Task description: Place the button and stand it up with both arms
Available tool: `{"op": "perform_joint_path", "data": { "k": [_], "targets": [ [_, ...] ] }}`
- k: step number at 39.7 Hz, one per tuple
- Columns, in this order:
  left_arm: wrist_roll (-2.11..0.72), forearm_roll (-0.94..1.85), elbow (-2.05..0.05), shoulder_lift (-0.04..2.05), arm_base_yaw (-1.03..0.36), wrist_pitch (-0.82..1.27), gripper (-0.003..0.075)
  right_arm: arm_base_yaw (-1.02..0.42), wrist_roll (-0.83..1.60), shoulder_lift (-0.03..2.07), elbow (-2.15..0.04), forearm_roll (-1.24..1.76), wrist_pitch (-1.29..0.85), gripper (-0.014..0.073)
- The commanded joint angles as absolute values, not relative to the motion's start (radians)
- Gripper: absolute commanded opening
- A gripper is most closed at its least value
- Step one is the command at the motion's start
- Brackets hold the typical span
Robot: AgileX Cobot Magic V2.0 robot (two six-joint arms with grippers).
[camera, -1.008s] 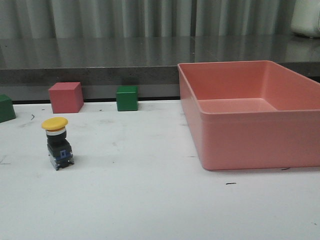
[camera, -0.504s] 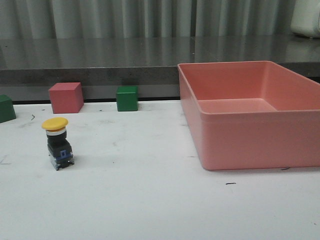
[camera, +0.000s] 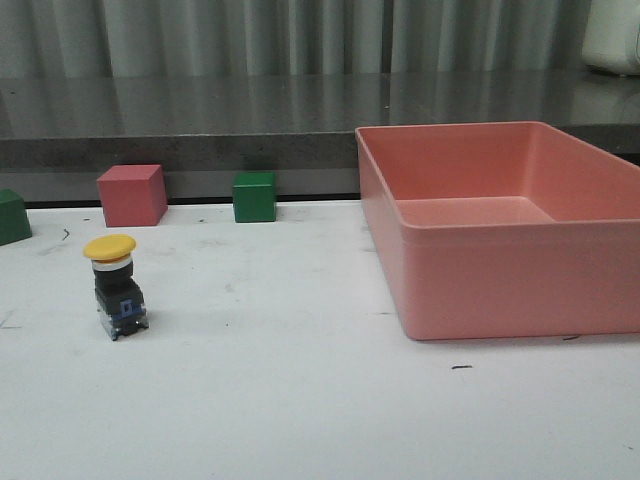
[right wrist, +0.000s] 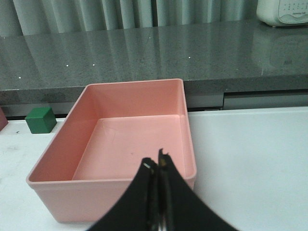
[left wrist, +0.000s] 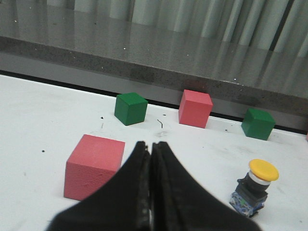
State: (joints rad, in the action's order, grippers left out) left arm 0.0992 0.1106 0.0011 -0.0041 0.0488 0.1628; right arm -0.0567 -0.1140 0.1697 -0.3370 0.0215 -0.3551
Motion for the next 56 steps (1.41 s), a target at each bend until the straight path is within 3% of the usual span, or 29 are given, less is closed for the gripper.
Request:
{"op": "perform_joint_path", "data": {
  "k": [1, 39, 56],
  "targets": [
    [0.096, 0.149, 0.012, -0.029, 0.051, 0.077, -0.002, -0.057, -0.109, 0.178, -0.364, 0.014, -0.272, -0.007],
    [0.096, 0.149, 0.012, -0.029, 0.051, 0.077, -0.002, -0.057, -0.109, 0.178, -0.357, -0.014, -0.257, -0.007],
    [0.096, 0.149, 0.012, -0.029, 0.051, 0.077, -0.002, -0.082, -0.021, 0.071, -0.033, 0.018, -0.119, -0.007]
  ]
}}
